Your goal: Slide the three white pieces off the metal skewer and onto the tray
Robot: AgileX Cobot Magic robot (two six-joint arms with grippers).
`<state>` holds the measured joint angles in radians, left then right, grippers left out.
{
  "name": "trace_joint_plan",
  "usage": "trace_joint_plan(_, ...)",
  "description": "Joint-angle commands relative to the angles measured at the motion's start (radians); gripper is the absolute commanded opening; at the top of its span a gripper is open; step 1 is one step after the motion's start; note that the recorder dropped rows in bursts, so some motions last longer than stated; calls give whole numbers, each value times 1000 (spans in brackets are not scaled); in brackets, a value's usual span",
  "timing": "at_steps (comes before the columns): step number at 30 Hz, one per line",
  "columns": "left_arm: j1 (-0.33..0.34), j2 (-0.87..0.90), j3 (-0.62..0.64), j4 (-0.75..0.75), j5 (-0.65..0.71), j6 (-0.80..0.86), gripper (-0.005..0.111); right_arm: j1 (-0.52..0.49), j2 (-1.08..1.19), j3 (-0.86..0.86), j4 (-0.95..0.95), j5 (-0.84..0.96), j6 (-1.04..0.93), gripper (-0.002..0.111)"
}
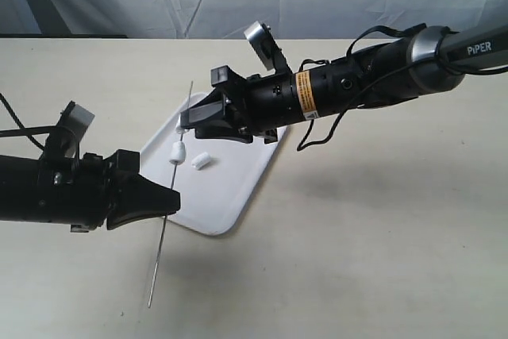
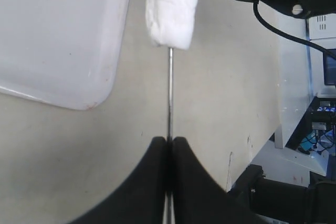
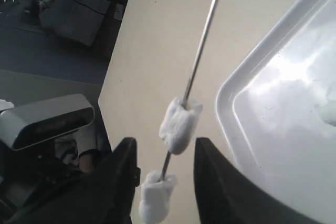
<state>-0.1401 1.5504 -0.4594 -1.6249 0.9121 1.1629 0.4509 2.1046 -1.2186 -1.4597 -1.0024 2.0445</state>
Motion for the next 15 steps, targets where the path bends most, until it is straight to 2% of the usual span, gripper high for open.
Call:
trace_joint_plan(1, 2, -4, 2, -9, 29, 7, 0, 4, 0, -4, 21, -13, -11, 35)
trace_joint_plan(10, 2, -4, 2, 14, 56, 7, 0, 5, 0, -4, 21, -5, -11, 35)
trace_joint_plan(15, 2, -4, 2, 20, 54, 5, 0, 5, 0, -4, 15, 7, -13, 24)
